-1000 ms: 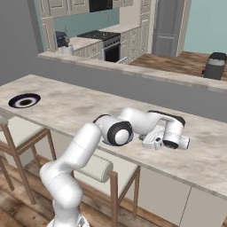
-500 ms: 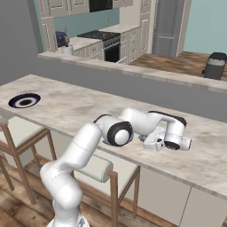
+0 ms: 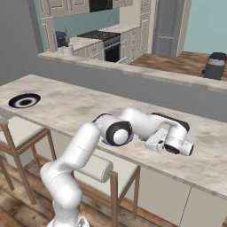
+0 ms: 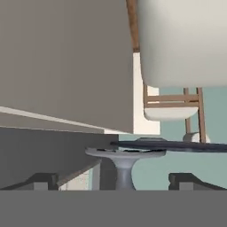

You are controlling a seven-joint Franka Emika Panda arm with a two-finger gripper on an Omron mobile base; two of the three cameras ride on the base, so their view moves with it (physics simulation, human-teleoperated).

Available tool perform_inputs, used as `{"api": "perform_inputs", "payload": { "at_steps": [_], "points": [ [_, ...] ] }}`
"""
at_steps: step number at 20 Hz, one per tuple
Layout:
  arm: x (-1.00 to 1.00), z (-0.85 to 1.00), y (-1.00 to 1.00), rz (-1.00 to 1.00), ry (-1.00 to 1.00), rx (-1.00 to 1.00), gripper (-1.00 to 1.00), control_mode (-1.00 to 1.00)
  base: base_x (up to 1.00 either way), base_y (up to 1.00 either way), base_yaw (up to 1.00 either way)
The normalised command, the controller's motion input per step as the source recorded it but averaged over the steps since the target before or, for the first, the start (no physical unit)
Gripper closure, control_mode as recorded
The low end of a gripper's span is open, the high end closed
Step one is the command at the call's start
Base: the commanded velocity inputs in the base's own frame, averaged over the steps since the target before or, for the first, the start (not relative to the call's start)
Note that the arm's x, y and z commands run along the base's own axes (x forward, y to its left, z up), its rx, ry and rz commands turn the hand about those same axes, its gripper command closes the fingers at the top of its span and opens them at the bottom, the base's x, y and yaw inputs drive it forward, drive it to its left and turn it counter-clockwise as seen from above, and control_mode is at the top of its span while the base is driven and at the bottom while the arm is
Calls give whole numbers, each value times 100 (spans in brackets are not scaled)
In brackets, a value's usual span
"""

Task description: Retrieve the wine glasses from the counter and place one next to each plate.

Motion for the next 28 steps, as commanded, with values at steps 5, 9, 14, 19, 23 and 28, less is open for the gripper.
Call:
{"api": "perform_inputs", "payload": {
  "at_steps": [5,9,14,19,23,28],
  "points": [
    [-50,29,-32,-19,-2,0,-100,-100,0,0,0],
    [-74,82,-11,-10,-16,1,-100,-100,0,0,0],
    [-77,100,-8,-3,-15,3,-100,-100,0,0,0],
    [-77,100,-1,0,-8,1,-100,-100,0,0,0],
    [-68,100,0,0,-1,0,-100,-100,0,0,0],
    [-69,77,10,0,-7,0,-100,-100,0,0,0]
  ]
}}
